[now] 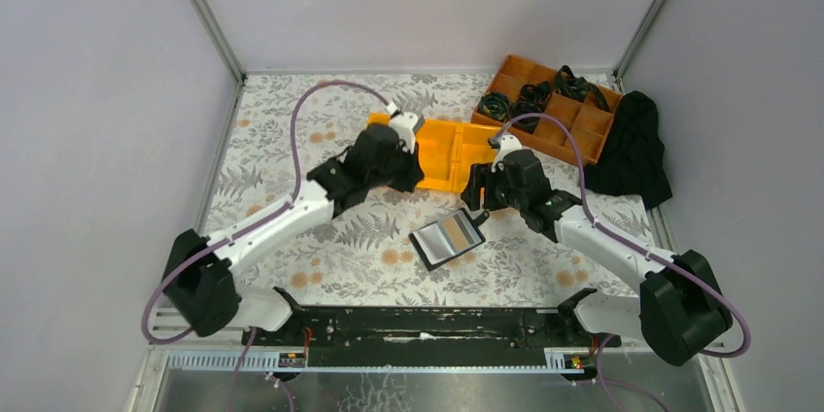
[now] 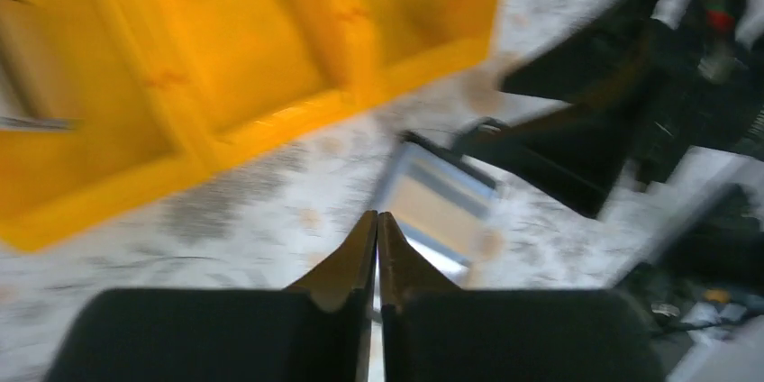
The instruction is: Take the credit cards out of the card holder
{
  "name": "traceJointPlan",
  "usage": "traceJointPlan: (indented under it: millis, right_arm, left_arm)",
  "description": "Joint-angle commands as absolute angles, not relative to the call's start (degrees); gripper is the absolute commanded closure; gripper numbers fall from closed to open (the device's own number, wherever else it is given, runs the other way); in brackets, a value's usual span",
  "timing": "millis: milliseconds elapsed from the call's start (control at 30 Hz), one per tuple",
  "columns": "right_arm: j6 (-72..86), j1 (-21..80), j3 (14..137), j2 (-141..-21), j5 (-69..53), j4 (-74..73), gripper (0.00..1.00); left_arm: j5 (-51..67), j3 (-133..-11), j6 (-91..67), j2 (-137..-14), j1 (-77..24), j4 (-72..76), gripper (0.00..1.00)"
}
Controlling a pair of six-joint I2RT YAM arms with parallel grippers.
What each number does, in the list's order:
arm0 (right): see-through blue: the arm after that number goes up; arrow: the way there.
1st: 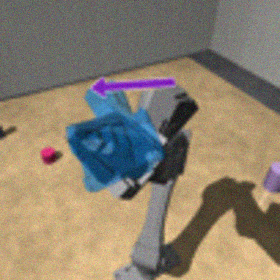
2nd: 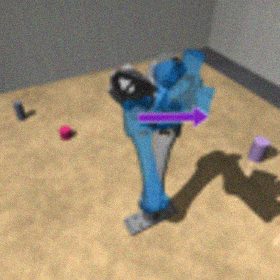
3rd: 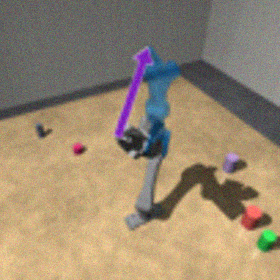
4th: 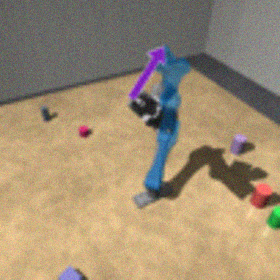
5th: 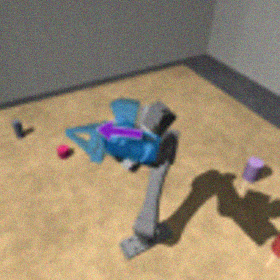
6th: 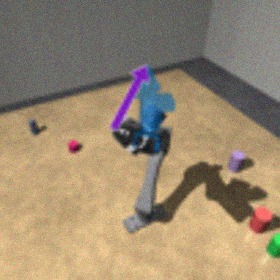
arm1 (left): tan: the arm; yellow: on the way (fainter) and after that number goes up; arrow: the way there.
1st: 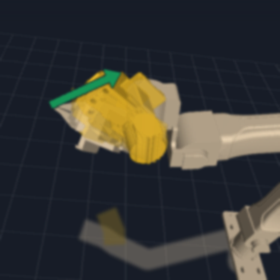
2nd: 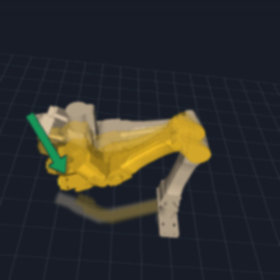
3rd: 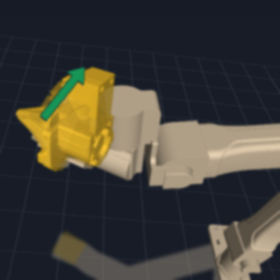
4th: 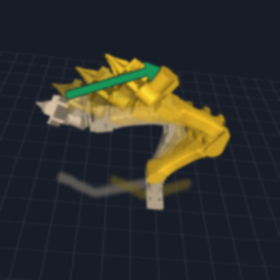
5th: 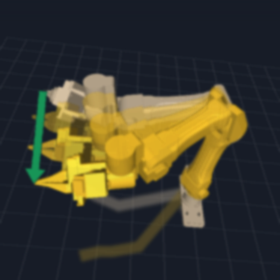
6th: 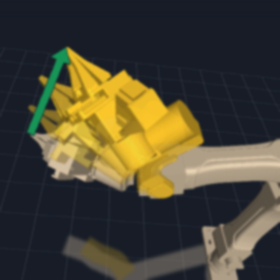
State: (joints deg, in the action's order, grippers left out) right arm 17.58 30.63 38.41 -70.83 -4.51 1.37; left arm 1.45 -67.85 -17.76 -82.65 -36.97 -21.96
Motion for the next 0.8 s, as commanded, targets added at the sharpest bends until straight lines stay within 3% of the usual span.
traceJointPlan:
  millis: [0, 200, 300, 433, 533, 667, 767]
  right_arm:
    - [18.07, 30.78, 39.23, -67.24, -6.01, 0.32, 0.30]
    - [20.73, 30.77, 36.58, -64.35, -6.55, 1.17, 0.34]
    - [21.44, 30.81, 35.70, -63.61, -7.65, 1.63, 0.48]
    - [22.46, 30.79, 33.53, -63.74, -8.55, 2.71, 0.78]
    - [23.44, 30.82, 31.92, -64.78, -10.76, 4.26, 0.87]
    - [24.86, 31.96, 29.87, -66.88, -11.82, 6.11, 0.90]
    - [25.84, 32.49, 28.55, -69.03, -11.16, 7.42, 0.84]
  left_arm:
    - [6.03, -52.24, -25.30, -77.21, -43.94, 3.81, 1.00]
    - [4.58, -41.05, -32.92, -77.29, -52.31, 12.78, 1.00]
    - [5.52, -37.07, -35.04, -78.49, -52.56, 14.12, 1.00]
    - [2.03, -32.05, -36.01, -81.92, -52.56, 14.89, 1.00]
    - [0.61, -30.27, -36.55, -84.73, -52.47, 16.71, 1.00]
    - [0.64, -33.09, -35.83, -90.54, -52.37, 15.06, 1.00]
    - [0.75, -34.50, -35.66, -94.01, -52.18, 14.13, 1.00]
